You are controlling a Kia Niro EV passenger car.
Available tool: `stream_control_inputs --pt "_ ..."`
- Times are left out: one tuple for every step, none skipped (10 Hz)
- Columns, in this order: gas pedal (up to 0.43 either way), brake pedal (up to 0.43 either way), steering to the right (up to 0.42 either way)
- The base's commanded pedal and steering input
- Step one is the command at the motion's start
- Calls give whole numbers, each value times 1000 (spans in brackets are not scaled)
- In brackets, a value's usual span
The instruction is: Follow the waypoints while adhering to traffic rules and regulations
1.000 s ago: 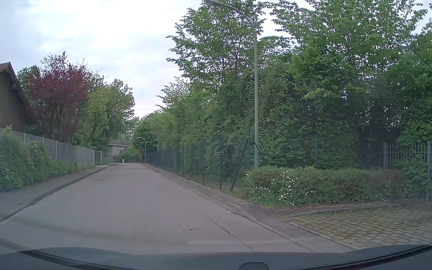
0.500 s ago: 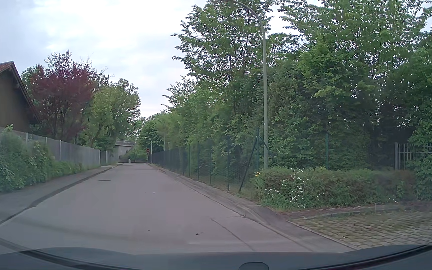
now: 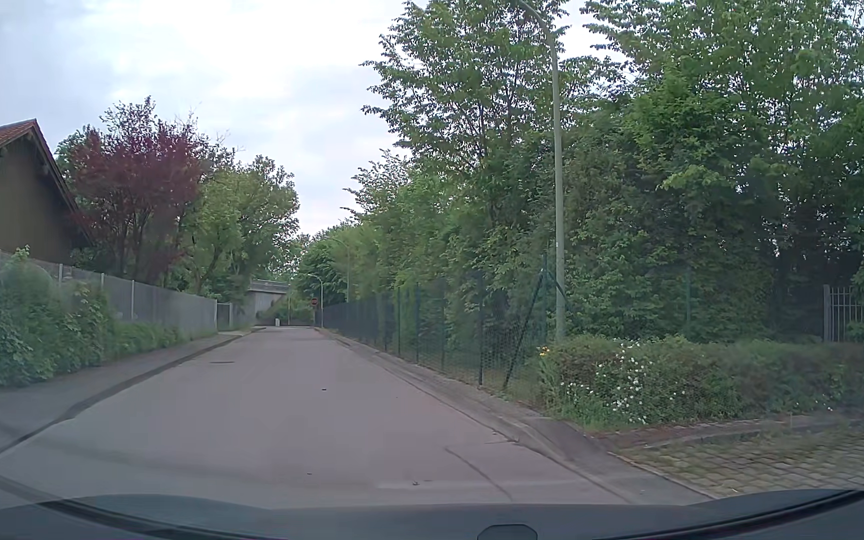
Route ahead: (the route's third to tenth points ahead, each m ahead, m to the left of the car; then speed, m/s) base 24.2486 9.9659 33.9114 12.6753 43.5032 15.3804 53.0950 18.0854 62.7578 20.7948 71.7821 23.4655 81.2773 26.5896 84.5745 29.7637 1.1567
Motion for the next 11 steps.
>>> stream_control_inputs --pt "87 0 -265" --pt "87 0 -263" --pt "87 0 -259" --pt "87 0 -249" --pt "87 0 -239" --pt "87 0 -220" --pt "87 0 -200" --pt "87 0 -185" --pt "87 0 -177" --pt "87 0 -174" --pt "87 0 -174"
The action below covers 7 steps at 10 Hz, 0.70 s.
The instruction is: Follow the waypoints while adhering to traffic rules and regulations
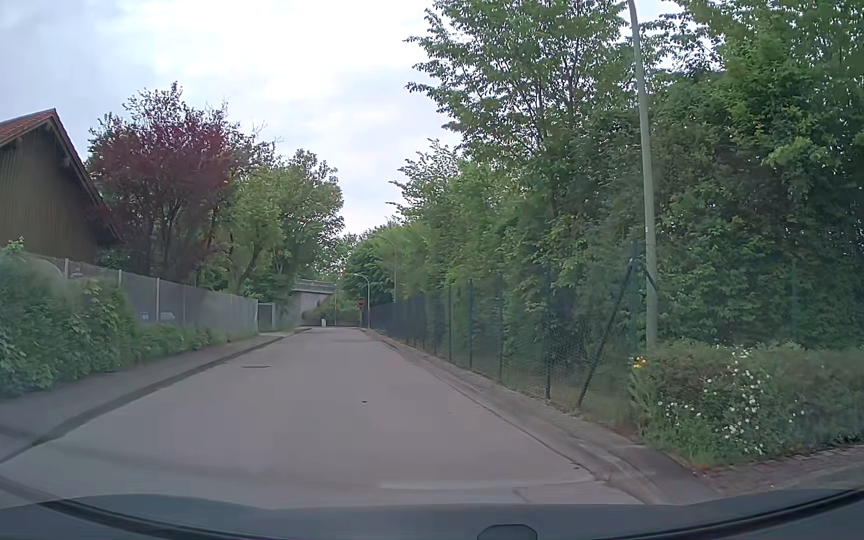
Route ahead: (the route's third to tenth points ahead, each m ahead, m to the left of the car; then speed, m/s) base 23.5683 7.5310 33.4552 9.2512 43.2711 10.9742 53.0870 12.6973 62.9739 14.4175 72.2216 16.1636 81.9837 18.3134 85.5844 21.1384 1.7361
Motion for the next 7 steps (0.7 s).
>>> stream_control_inputs --pt "87 0 -174" --pt "87 0 -173" --pt "87 0 -166" --pt "87 0 -154" --pt "87 0 -139" --pt "87 0 -136" --pt "87 0 -142"
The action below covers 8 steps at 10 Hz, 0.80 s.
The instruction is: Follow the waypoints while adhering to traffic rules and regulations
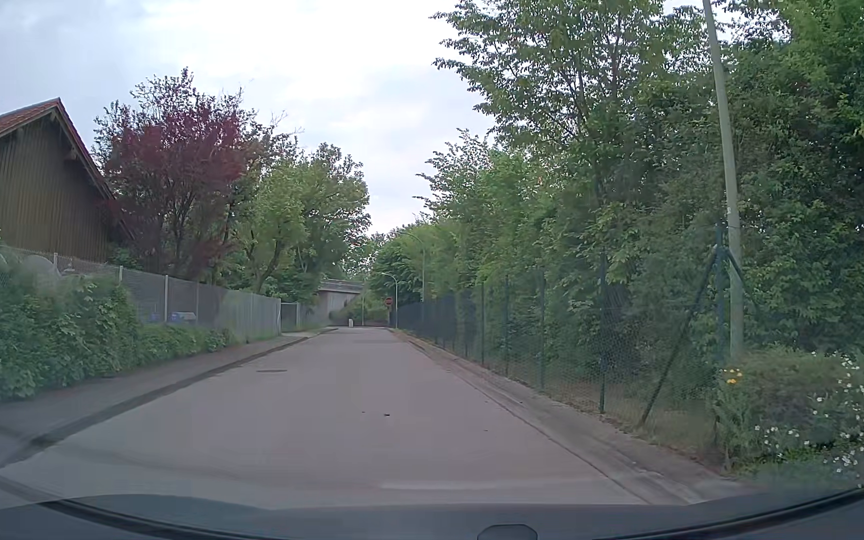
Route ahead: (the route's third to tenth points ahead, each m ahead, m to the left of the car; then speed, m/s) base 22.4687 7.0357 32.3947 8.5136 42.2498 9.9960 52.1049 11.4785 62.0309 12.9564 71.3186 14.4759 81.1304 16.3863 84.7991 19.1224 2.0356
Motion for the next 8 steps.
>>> stream_control_inputs --pt "87 0 -159" --pt "87 0 -171" --pt "87 0 -173" --pt "87 0 -167" --pt "87 0 -158" --pt "87 0 -147" --pt "87 0 -139" --pt "87 0 -132"
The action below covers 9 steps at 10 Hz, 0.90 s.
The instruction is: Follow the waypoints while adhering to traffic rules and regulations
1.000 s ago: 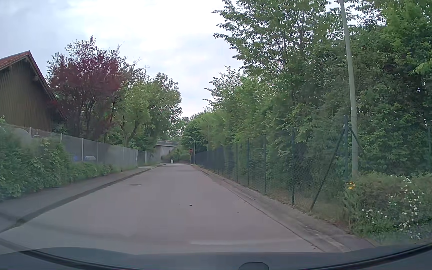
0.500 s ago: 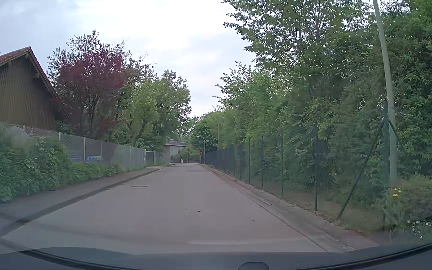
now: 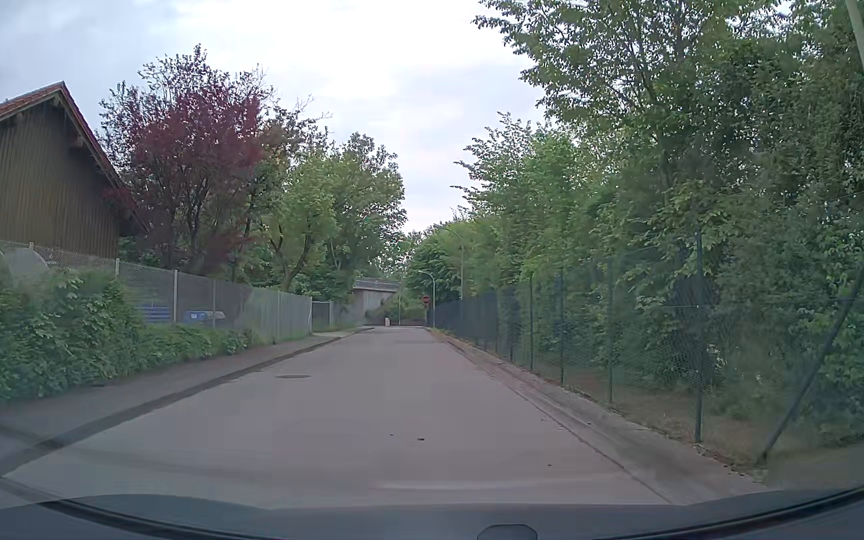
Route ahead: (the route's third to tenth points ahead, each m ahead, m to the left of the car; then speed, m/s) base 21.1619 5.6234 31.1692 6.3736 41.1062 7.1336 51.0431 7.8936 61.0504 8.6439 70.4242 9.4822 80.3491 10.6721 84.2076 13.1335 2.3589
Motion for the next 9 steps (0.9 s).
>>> stream_control_inputs --pt "87 0 -127" --pt "87 0 -124" --pt "87 0 -114" --pt "87 0 -104" --pt "87 0 -93" --pt "87 0 -87" --pt "87 0 -79" --pt "87 0 -71" --pt "87 0 -64"
